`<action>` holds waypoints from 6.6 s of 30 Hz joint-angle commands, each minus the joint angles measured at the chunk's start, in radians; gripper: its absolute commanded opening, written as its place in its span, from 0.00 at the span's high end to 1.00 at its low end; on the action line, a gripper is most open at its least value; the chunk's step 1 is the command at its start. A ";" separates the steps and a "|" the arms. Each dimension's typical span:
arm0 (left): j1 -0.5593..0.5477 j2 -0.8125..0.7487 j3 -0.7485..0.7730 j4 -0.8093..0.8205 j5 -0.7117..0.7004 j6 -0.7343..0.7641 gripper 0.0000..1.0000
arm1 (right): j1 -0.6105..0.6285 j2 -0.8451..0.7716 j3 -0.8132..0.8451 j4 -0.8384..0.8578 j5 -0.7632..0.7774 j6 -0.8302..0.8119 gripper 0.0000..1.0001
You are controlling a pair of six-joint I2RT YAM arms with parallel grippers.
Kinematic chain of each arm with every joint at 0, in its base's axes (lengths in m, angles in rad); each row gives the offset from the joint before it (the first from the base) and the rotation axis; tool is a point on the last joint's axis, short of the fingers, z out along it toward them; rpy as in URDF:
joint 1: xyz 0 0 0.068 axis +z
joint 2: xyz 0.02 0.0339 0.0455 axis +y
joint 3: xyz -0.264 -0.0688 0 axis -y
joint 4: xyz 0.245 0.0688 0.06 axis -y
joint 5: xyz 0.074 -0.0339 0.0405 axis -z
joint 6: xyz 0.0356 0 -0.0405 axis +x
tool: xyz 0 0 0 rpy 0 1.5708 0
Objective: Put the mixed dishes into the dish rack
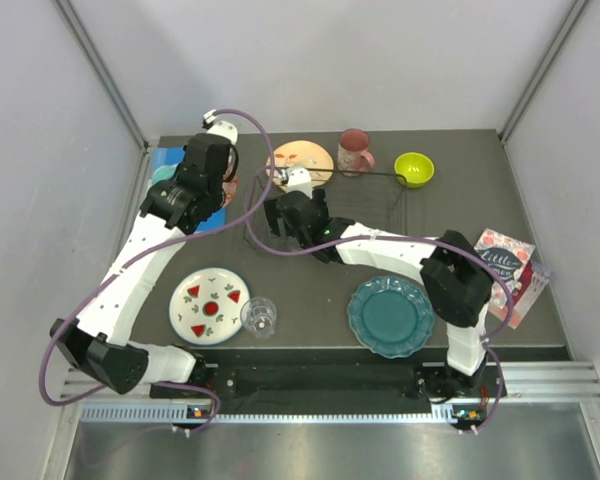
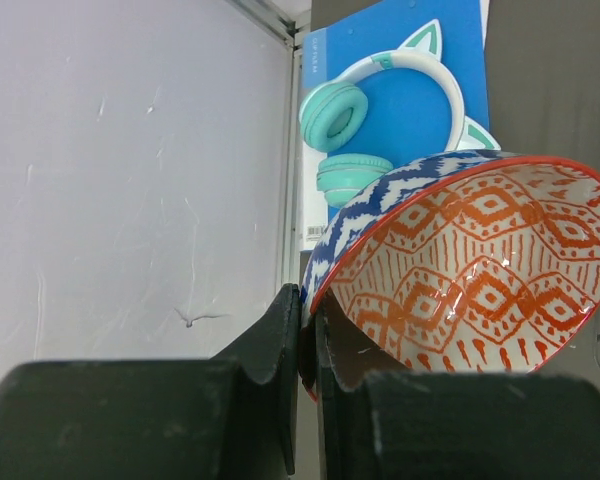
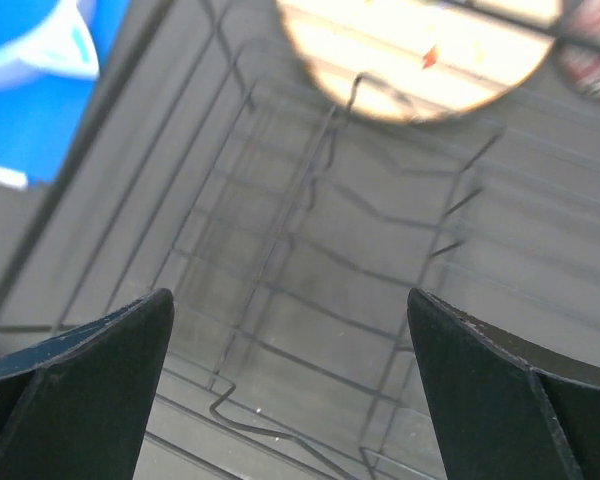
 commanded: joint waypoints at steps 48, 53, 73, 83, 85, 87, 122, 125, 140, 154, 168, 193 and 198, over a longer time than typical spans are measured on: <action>-0.232 0.310 0.232 -0.503 -0.202 -0.653 1.00 | 0.012 -0.975 -0.255 -0.269 0.206 0.102 0.00; -0.257 0.408 0.264 -0.548 -0.280 -0.728 1.00 | -0.138 -1.118 -0.387 -0.291 0.201 0.180 0.00; -0.275 0.767 0.344 -0.710 -0.553 -0.980 1.00 | -0.267 -1.141 -0.402 -0.347 0.109 0.186 0.00; -0.277 0.911 0.353 -0.720 -0.658 -1.032 1.00 | -0.315 -1.118 -0.405 -0.341 0.025 0.208 0.00; -0.257 0.940 0.411 -0.720 -0.667 -1.014 1.00 | -0.317 -1.115 -0.412 -0.337 0.011 0.216 0.00; -0.245 0.975 0.451 -0.720 -0.684 -0.994 1.00 | -0.317 -1.117 -0.415 -0.334 0.007 0.223 0.00; -0.272 0.487 0.537 -0.457 -0.140 -0.338 0.01 | -0.402 -0.940 -0.337 -0.370 0.020 0.120 0.00; -0.251 0.362 0.597 -0.352 -0.021 -0.250 0.01 | -0.494 -0.811 -0.265 -0.407 0.030 0.082 0.00; 0.005 -0.161 0.110 -0.120 0.264 -0.136 0.01 | -0.659 -0.427 -0.036 -0.409 0.020 0.027 0.09; 0.110 -0.247 -0.041 -0.014 0.335 -0.165 0.01 | -0.729 0.087 0.482 -0.545 -0.055 -0.044 0.00; 0.124 -0.265 -0.076 -0.006 0.320 -0.161 0.01 | -0.766 0.357 0.673 -0.590 -0.110 0.024 0.00; 0.127 -0.256 -0.125 0.012 0.327 -0.156 0.01 | -0.737 0.544 0.819 -0.493 -0.262 0.070 0.00; 0.127 -0.262 -0.130 0.026 0.303 -0.152 0.01 | -0.760 0.555 0.782 -0.498 -0.256 0.065 0.09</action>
